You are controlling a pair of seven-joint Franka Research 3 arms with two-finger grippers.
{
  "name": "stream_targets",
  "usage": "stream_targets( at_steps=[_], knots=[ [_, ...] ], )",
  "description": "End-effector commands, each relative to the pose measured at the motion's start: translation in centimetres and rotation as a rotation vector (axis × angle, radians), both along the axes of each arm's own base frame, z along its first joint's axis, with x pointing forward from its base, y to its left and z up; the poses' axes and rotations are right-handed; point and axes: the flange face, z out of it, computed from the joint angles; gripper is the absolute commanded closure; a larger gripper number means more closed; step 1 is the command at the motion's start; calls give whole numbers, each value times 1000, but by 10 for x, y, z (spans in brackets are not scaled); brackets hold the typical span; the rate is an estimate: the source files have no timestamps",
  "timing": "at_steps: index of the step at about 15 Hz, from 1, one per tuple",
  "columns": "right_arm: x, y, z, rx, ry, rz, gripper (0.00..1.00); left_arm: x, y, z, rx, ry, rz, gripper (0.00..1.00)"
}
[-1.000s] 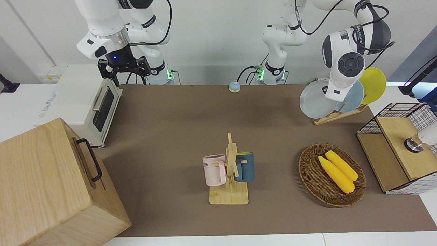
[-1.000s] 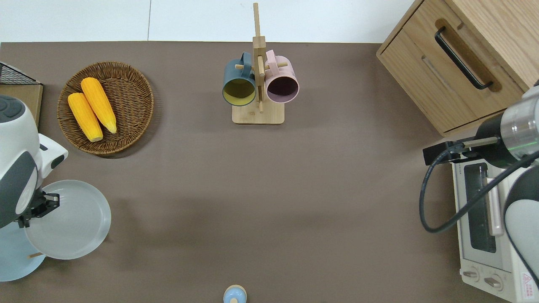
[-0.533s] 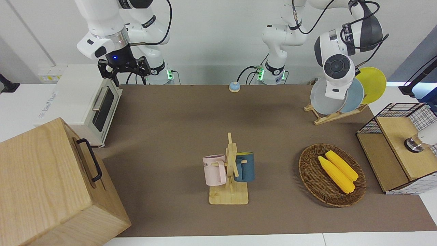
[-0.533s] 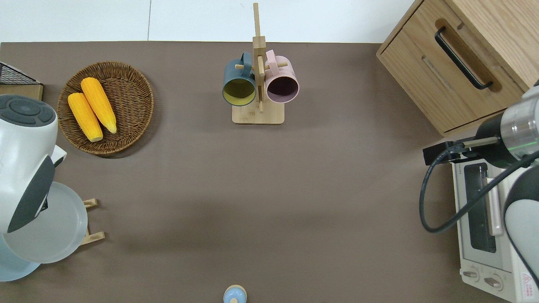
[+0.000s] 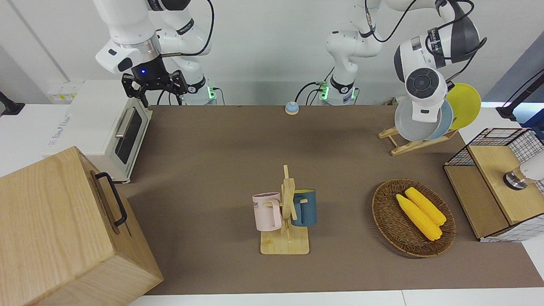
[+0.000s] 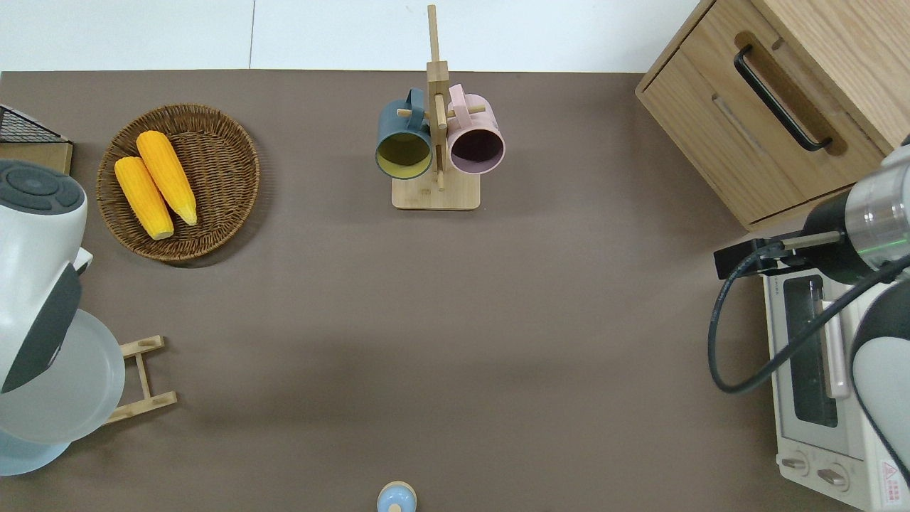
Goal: Pick gray plate from table and place it on lower plate rack with left arm
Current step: 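Lower the upright gray plate into the lower slot of the wooden rack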
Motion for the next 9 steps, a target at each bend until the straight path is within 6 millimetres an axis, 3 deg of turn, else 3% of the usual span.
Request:
stream_targets(
  at_steps=[1,6,9],
  knots=[
    [-2,-1,4,-2,4,-14,17,1,11,-10,-1,-18,13,1000],
    [-2,-1,4,-2,4,-14,17,3,12,-40,49,-54,47,1000],
    [-2,-2,4,-2,4,-16,17,4,0,-73,96,-43,70,1000]
  ],
)
